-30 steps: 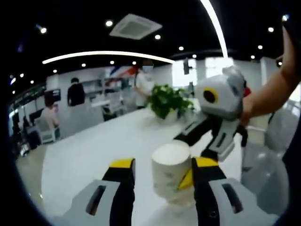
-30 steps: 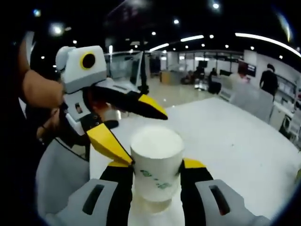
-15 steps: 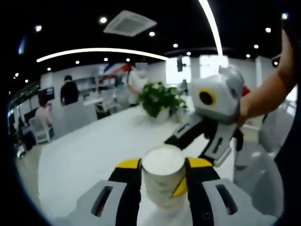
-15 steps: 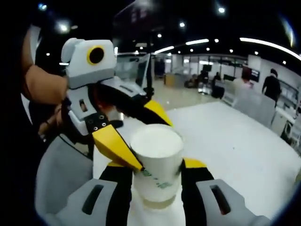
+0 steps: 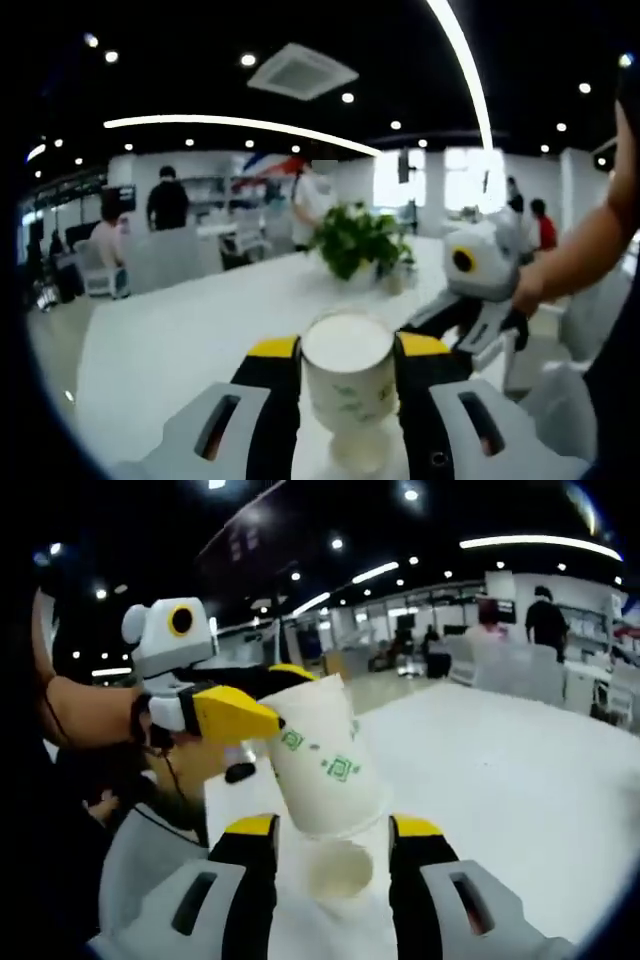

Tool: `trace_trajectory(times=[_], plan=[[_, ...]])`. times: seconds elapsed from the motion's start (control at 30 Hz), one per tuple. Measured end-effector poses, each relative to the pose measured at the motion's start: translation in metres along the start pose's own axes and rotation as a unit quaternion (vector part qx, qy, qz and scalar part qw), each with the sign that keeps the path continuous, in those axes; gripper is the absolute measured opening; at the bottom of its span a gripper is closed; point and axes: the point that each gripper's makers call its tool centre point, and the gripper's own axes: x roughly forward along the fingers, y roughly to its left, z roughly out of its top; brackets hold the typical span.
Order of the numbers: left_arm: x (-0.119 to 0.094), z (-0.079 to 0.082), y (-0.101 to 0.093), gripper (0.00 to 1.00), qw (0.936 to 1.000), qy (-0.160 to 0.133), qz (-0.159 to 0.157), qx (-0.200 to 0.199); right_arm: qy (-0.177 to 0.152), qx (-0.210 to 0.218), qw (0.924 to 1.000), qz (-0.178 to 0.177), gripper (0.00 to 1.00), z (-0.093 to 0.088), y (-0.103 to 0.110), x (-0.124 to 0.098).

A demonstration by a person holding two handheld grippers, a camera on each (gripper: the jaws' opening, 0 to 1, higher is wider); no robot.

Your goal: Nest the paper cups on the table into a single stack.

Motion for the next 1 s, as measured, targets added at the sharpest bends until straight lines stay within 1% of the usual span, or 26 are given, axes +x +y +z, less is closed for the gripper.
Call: trace_trajectory(times=[0.13, 0.23, 0.3, 0.37, 0.4, 0.43, 0.47, 0.53, 0.57, 0.67, 0.7, 0.8, 0.83, 0.87, 1.0], plan=[[-0.001, 0.001, -0.001, 0.36, 0.9999, -0.007, -0.001, -0.01, -0.007, 0.02, 0.9997, 0.01, 0.38, 0.007, 0.001, -0.003], [-0.005, -0.002, 0.0, 0.36, 0.9997, -0.004, -0.012, -0.022, -0.014, 0.026, 0.9993, 0.022, 0.37, 0.011, 0.0, -0.009], [-0.01, -0.006, -0.001, 0.35, 0.9992, 0.001, -0.022, -0.033, -0.032, 0.033, 0.9984, 0.032, 0.35, 0.018, -0.001, -0.015], [-0.015, -0.014, -0.001, 0.35, 0.9985, 0.018, -0.035, -0.038, -0.049, 0.045, 0.9963, 0.055, 0.32, 0.025, 0.001, -0.023], [-0.017, -0.016, -0.001, 0.35, 0.9982, 0.023, -0.04, -0.038, -0.053, 0.046, 0.9958, 0.06, 0.29, 0.028, 0.002, -0.027], [-0.02, -0.017, -0.004, 0.35, 0.9975, 0.027, -0.052, -0.039, -0.057, 0.05, 0.9947, 0.07, 0.25, 0.032, 0.004, -0.032], [-0.022, -0.017, -0.007, 0.36, 0.997, 0.028, -0.059, -0.041, -0.058, 0.053, 0.9938, 0.079, 0.22, 0.035, 0.006, -0.035], [-0.026, -0.016, -0.01, 0.36, 0.9961, 0.028, -0.071, -0.044, -0.061, 0.077, 0.9893, 0.107, 0.19, 0.041, 0.015, -0.041], [-0.028, -0.015, -0.012, 0.36, 0.9954, 0.027, -0.078, -0.049, -0.065, 0.077, 0.9878, 0.118, 0.19, 0.045, 0.018, -0.043], [-0.033, -0.01, -0.016, 0.36, 0.9938, 0.022, -0.093, -0.056, -0.062, 0.068, 0.987, 0.132, 0.16, 0.048, 0.023, -0.046], [-0.035, -0.009, -0.018, 0.36, 0.993, 0.023, -0.099, -0.06, -0.06, 0.067, 0.9853, 0.145, 0.14, 0.049, 0.028, -0.049], [-0.042, -0.009, -0.026, 0.36, 0.989, 0.028, -0.122, -0.078, -0.041, 0.083, 0.98, 0.176, 0.04, 0.047, 0.037, -0.055], [-0.044, -0.008, -0.028, 0.36, 0.9897, 0.027, -0.122, -0.07, -0.044, 0.084, 0.9777, 0.187, 0.03, 0.049, 0.039, -0.058], [-0.045, -0.008, -0.03, 0.36, 0.9905, 0.029, -0.12, -0.061, -0.045, 0.082, 0.977, 0.192, 0.03, 0.051, 0.042, -0.059], [-0.047, -0.011, -0.033, 0.36, 0.9912, 0.035, -0.119, -0.047, -0.045, 0.065, 0.9744, 0.211, 0.01, 0.057, 0.054, -0.065]])
